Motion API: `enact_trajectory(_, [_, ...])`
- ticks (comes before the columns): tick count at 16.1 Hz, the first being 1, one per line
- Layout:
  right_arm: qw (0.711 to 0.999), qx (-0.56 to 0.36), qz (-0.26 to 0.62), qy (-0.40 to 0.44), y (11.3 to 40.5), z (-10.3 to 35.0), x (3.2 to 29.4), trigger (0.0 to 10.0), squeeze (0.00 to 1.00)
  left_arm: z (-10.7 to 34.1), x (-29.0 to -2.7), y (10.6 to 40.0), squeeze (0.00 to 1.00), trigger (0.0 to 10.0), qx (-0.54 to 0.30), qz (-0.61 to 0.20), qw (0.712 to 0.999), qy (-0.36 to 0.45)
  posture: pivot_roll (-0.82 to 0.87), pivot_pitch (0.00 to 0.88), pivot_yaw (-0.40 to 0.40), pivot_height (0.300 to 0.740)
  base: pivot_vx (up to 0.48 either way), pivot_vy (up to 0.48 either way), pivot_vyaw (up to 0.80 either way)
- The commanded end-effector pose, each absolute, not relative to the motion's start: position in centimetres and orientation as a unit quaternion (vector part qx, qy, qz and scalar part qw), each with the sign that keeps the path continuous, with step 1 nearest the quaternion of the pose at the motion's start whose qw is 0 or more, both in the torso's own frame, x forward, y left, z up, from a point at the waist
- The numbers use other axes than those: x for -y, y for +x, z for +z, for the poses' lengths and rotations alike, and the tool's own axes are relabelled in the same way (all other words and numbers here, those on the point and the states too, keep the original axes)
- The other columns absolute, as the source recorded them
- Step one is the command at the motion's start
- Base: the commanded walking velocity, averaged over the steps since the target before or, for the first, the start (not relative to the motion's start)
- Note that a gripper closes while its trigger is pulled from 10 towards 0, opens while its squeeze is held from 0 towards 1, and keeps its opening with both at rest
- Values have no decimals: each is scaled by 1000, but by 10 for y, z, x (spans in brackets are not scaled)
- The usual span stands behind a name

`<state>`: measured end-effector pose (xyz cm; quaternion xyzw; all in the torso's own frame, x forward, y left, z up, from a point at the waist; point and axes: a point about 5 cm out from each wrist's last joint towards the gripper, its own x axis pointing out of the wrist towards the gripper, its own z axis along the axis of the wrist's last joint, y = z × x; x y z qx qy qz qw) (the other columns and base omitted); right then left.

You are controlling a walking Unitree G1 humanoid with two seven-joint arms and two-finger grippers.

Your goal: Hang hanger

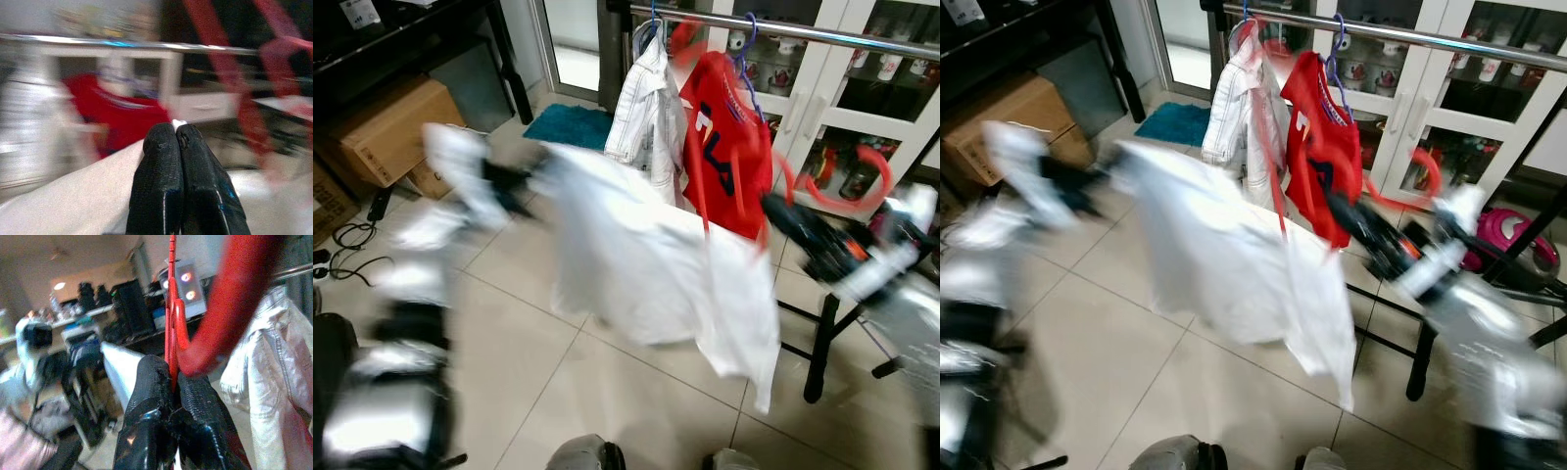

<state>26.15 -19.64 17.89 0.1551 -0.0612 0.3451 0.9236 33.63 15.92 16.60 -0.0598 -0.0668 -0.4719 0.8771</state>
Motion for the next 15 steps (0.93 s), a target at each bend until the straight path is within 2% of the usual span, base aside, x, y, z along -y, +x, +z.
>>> enact_trajectory(1, [939, 46, 307, 149, 266, 174, 199, 0, 0, 178, -155, 335, 0, 0, 85, -486, 868, -49, -110, 0, 119, 740, 0, 0, 0])
enact_trajectory(3, [965, 32, 221, 136, 279, 165, 202, 0, 0, 175, -134, 323, 0, 0, 83, -518, 850, -58, -116, 0, 120, 740, 0, 0, 0])
enact_trajectory(4, [986, 2, 122, 116, 289, 151, 211, 10000, 0, 168, -122, 307, 0, 0, 73, -539, 837, -65, -111, 0, 115, 740, 0, 0, 0])
enact_trajectory(6, [994, -42, 58, 83, 284, 134, 220, 10000, 0, 159, -124, 297, 0, 0, 58, -490, 867, -69, -101, 0, 101, 740, 0, 0, 0])
enact_trajectory(8, [992, -100, 77, 20, 265, 115, 216, 10000, 0, 145, -137, 296, 0, 0, 14, -404, 912, -65, -88, 0, 86, 740, 0, 0, 0])
enact_trajectory(9, [989, -129, 69, 7, 258, 107, 217, 10000, 0, 142, -141, 296, 0, 6706, 2, -384, 921, -62, -87, 0, 84, 740, 0, 0, 0])
enact_trajectory(10, [981, -186, 43, -31, 243, 88, 219, 10000, 0, 136, -149, 293, 0, 10000, -19, -345, 937, -53, -90, 0, 75, 740, 0, 0, -600])
enact_trajectory(13, [985, -167, 26, 24, 217, 85, 210, 10000, 0, 118, -158, 288, 0, 10000, -62, -280, 958, 7, -106, 0, 84, 740, 0, 0, -729])
enact_trajectory(14, [985, -167, 23, 41, 208, 84, 207, 10000, 0, 114, -154, 283, 0, 10000, -64, -295, 953, 20, -121, 0, 98, 740, 0, 0, -781])
enact_trajectory(15, [984, -166, 21, 53, 201, 84, 203, 10000, 0, 110, -148, 276, 0, 10000, -67, -303, 951, 0, -147, 0, 111, 740, 0, 0, -788])
